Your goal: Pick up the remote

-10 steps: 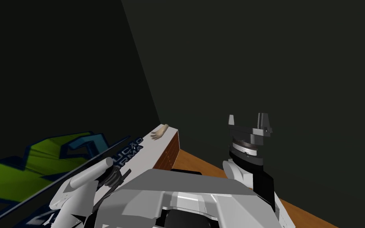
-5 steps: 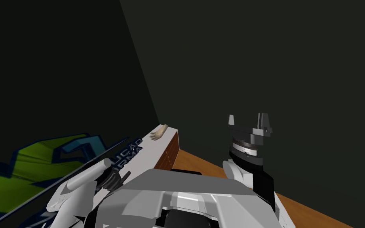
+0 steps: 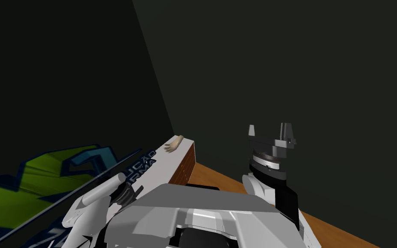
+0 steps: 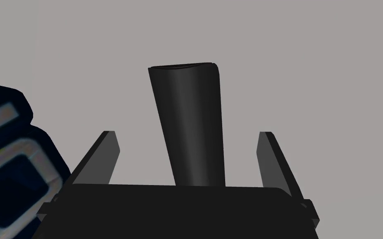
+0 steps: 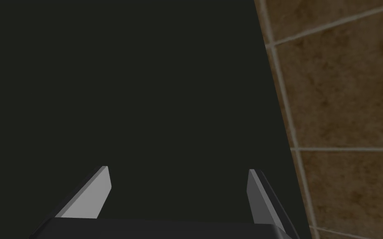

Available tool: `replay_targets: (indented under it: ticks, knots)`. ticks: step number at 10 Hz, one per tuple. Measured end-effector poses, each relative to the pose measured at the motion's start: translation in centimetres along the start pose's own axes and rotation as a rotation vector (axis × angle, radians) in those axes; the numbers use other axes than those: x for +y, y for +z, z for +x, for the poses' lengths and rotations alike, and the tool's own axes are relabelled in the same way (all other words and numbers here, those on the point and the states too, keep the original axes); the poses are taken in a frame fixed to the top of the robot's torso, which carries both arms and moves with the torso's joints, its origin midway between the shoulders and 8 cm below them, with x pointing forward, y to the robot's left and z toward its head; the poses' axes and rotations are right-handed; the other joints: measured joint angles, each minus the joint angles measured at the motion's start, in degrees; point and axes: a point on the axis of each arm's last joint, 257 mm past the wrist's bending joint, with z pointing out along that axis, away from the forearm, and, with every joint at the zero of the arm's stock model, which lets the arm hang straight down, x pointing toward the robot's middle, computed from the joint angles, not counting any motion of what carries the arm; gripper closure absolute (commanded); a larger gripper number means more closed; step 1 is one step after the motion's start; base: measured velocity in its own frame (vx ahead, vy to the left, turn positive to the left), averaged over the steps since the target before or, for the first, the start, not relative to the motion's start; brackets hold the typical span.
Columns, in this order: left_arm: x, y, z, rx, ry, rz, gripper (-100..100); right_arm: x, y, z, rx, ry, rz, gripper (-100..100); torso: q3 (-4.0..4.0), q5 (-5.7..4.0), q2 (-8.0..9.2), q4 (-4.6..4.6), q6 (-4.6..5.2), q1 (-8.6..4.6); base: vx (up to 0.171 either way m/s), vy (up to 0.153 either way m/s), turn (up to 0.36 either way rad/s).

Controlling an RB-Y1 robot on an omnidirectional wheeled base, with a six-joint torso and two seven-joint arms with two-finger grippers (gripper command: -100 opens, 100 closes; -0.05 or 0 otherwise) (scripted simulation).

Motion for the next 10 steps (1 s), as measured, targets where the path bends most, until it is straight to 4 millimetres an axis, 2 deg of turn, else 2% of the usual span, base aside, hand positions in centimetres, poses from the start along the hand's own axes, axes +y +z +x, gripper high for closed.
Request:
replay_targets:
  ticks: [4,5,6,9,10]
  knots:
    - [0.1,0.0,0.0,0.000,-0.002,-0.002,100,0.0,0.0,0.0,0.000,0.000,0.000,0,-0.03,0.11,-0.05,-0.02,0.04,0.24,0.000,0.000,0.000]
    - [0.1,0.0,0.0,0.000,-0.002,-0.003,0,0.0,0.0,0.0,0.000,0.000,0.000,0,-0.03,0.10,-0.05,-0.01,0.04,0.24,0.000,0.000,0.000]
    - [0.1,0.0,0.0,0.000,-0.002,-0.003,100,0.0,0.0,0.0,0.000,0.000,0.000,0,-0.03,0.10,-0.05,-0.01,0.04,0.24,-0.001,-0.012,-0.036]
    - [-0.6,-1.5,-0.5,0.000,-0.007,0.002,100,0.0,0.0,0.0,0.000,0.000,0.000,0,0.00,0.04,-0.02,0.01,0.05,0.12,-0.005,-0.015,-0.018]
    - [-0.6,-1.6,-0.5,0.000,-0.007,0.001,0,0.0,0.0,0.0,0.000,0.000,0.000,0,-0.01,0.07,-0.02,0.00,0.04,0.17,0.000,0.000,0.000]
